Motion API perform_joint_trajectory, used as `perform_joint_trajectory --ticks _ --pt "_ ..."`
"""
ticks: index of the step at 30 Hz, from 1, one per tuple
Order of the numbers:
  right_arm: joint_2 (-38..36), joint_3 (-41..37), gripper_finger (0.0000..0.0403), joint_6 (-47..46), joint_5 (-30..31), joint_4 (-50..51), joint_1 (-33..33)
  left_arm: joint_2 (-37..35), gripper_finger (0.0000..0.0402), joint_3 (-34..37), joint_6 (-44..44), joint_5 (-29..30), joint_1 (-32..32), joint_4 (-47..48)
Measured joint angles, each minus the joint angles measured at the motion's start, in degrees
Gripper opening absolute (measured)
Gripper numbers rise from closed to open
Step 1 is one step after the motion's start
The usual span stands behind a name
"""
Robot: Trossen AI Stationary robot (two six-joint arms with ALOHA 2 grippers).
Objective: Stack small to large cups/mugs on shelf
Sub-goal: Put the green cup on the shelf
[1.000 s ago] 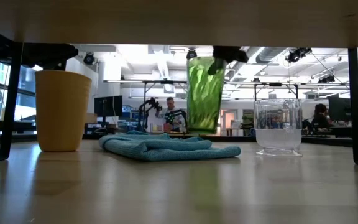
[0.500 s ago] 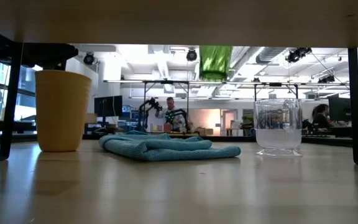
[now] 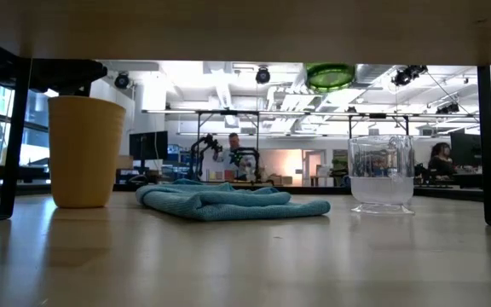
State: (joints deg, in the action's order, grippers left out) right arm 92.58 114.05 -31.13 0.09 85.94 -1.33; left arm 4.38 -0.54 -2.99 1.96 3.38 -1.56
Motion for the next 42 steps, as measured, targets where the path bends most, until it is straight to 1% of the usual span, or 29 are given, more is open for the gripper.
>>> perform_joint_trajectory --ticks 10,14,23,31,42 --pt "0.0 -0.01 0.0 -6.91 1.07 -0.01 8.87 0.0 0.0035 0.0 -0.47 0.0 -0.02 -0.07" --pt "-0.01 -0.01 0.0 -9.42 2.77 0.01 11.8 0.0 0.0035 0.0 -0.5 0.0 -0.02 -0.07" --pt "-0.8 -0.01 0.0 -14.15 5.49 0.62 16.41 0.0 0.0035 0.0 -1.81 0.0 -0.01 -0.07" --pt "-0.79 -0.01 0.0 -19.37 5.94 1.04 20.88 0.0 0.0035 0.0 -1.81 0.01 -0.01 -0.07" --pt "-0.55 -0.01 0.0 -27.01 8.47 -0.16 27.45 0.0 0.0035 0.0 -2.01 0.0 -0.01 -0.07"
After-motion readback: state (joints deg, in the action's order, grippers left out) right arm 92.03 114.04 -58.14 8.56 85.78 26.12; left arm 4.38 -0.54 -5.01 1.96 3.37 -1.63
